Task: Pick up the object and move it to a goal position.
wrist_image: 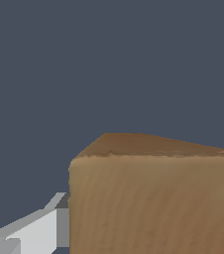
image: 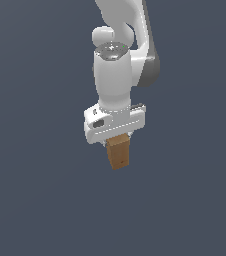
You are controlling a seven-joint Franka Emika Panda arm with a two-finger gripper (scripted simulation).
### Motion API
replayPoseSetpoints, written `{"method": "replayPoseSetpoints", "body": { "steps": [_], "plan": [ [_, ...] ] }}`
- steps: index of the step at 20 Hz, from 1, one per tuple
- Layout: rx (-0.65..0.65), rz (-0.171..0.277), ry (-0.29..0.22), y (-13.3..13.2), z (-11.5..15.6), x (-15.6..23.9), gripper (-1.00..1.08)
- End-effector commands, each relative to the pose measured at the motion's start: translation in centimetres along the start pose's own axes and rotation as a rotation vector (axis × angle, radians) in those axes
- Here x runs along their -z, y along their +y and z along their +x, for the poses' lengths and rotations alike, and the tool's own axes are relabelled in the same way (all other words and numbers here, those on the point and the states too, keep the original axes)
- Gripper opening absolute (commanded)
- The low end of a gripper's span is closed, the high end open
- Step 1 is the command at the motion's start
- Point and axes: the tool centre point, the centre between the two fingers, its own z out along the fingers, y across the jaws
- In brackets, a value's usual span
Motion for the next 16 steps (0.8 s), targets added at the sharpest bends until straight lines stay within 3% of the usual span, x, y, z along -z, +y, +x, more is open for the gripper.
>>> {"method": "replayPoseSetpoints", "body": {
  "steps": [1,16],
  "plan": [
    [0.033,-0.001,0.041,1.1,0.5,2.2,-1.00],
    [0.211,0.021,0.217,6.9,1.5,11.7,-1.00]
  ]
}}
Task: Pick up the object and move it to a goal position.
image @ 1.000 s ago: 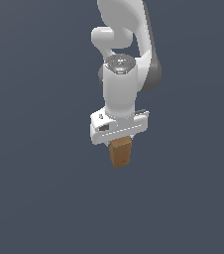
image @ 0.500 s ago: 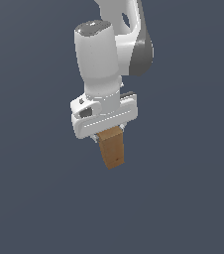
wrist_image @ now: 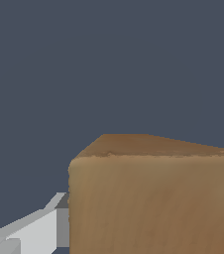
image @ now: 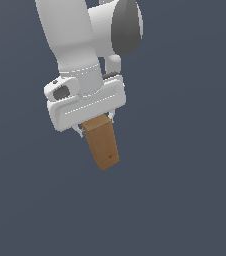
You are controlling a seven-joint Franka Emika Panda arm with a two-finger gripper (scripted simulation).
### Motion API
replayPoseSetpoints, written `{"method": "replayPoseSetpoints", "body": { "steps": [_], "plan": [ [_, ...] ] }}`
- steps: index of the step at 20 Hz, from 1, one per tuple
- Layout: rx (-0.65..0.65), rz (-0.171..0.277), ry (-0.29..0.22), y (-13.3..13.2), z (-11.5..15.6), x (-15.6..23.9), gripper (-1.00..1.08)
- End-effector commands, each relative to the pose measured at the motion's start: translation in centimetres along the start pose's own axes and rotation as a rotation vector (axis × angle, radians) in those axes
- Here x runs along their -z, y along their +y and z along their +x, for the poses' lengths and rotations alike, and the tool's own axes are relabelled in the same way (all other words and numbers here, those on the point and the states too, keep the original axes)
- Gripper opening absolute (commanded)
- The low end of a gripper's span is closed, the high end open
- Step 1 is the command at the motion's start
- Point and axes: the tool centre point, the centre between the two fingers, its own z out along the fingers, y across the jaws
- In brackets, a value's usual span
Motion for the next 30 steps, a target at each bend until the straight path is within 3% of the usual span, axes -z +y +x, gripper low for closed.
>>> {"method": "replayPoseSetpoints", "body": {
  "steps": [1,20,30],
  "plan": [
    [0.033,-0.003,0.039,1.1,0.6,2.2,-1.00],
    [0.274,0.037,0.276,9.0,1.9,14.9,-1.00],
    [0.355,0.054,0.357,12.0,2.2,19.2,-1.00]
  ]
}}
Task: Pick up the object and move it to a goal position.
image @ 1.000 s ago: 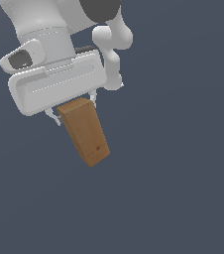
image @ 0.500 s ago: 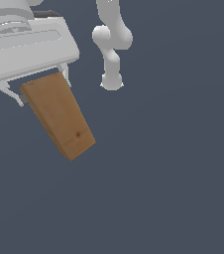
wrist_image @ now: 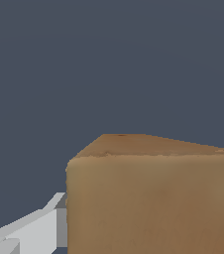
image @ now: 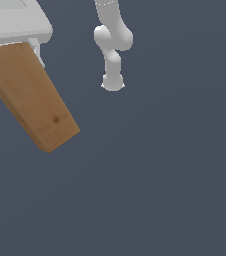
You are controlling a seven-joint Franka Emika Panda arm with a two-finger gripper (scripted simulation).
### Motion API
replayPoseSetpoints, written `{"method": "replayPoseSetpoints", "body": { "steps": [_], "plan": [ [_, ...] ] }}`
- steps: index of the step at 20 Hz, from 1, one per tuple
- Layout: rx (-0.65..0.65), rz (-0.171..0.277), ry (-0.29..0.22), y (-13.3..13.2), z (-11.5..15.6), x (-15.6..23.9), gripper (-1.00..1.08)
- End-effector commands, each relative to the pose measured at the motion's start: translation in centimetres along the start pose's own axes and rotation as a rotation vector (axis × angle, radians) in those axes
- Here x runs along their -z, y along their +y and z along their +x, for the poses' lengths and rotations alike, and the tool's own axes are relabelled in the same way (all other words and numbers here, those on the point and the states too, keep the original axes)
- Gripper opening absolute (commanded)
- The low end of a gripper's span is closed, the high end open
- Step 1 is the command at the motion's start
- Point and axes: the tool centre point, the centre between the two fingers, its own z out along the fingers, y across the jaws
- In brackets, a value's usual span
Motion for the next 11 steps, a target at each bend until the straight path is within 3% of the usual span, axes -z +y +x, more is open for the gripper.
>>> {"method": "replayPoseSetpoints", "body": {
  "steps": [1,11],
  "plan": [
    [0.021,-0.005,0.019,0.51,0.62,1.27,-1.00],
    [0.038,0.000,0.038,1.28,0.79,2.27,-1.00]
  ]
}}
